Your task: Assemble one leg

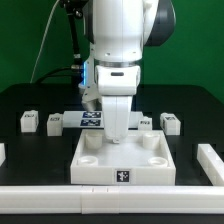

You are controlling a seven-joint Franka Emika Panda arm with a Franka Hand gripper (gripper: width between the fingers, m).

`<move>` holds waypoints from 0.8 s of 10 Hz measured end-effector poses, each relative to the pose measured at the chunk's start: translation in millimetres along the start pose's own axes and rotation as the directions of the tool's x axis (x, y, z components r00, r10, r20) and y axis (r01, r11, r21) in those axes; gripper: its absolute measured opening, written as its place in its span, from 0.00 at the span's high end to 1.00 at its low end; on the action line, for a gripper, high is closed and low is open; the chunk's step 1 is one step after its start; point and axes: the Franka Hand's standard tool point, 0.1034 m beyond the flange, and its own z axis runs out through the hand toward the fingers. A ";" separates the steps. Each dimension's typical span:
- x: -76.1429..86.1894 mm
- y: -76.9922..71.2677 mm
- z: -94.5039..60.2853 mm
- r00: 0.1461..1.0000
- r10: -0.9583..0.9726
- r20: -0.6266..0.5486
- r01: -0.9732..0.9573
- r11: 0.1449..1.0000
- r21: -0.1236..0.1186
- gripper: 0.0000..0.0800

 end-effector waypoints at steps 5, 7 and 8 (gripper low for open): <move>46.6 34.7 -0.3 0.999 -0.034 -0.025 0.033 0.999 -0.037 0.92; 48.9 45.5 -0.9 0.999 -0.022 -0.027 0.021 0.999 -0.039 0.92; 48.7 49.0 -1.3 1.000 -0.014 -0.028 0.013 0.999 -0.042 0.92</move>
Offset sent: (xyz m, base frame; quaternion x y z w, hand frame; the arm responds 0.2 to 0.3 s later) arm 0.0358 0.0320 -0.0136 -0.0102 0.0113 -0.0396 0.9991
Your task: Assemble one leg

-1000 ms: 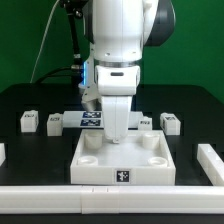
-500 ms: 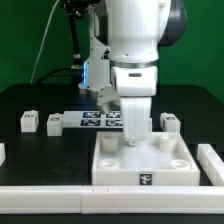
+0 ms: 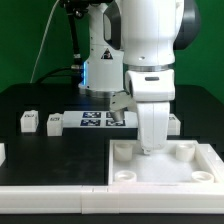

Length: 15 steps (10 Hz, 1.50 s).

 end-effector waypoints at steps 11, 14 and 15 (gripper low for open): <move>-1.5 -0.2 0.1 1.000 0.000 0.007 0.000 1.000 0.025 0.21; -1.7 -0.2 0.1 1.000 0.001 0.007 -0.001 1.000 0.025 0.19; -1.5 0.2 -1.0 1.000 0.002 0.007 -0.002 1.000 0.023 0.19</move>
Offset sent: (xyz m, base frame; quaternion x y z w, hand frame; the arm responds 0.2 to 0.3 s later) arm 0.0000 0.0000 0.0000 0.0000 0.0000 0.0000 1.0000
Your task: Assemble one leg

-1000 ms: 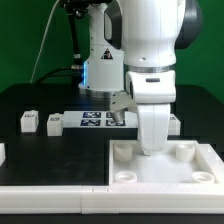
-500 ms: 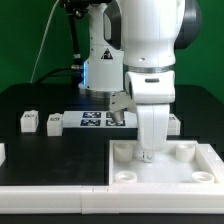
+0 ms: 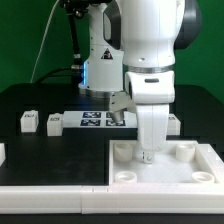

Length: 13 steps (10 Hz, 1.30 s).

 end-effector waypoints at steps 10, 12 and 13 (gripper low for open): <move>-1.0 -19.8 -35.9 0.911 0.413 -0.003 -0.413 0.910 -0.026 0.19; -0.5 -40.6 -26.8 0.744 0.667 -0.031 -0.668 0.744 -0.018 0.19; 3.8 -49.4 -23.5 0.615 0.788 -0.030 -0.788 0.616 0.000 0.19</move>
Offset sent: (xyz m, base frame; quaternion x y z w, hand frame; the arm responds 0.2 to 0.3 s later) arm -0.0234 -0.0126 0.0402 -0.0044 0.0145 0.1009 0.9948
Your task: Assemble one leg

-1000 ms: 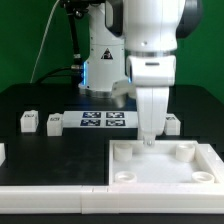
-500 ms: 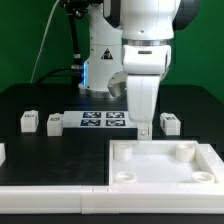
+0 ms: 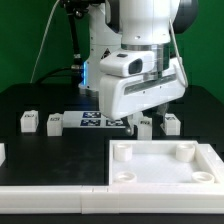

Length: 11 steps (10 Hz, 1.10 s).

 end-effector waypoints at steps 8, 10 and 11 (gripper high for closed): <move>0.8 -33.5 0.0 0.880 0.475 0.008 -0.475 0.880 0.026 0.19; 3.2 -57.6 -6.0 0.879 0.477 0.008 -0.477 0.879 0.026 0.19; 5.0 -71.4 -5.6 0.872 0.490 0.013 -0.490 0.871 0.026 0.19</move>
Offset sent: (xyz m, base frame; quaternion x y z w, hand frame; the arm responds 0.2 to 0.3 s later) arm 0.0000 0.0000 0.0000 0.0000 0.0000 0.2377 0.9713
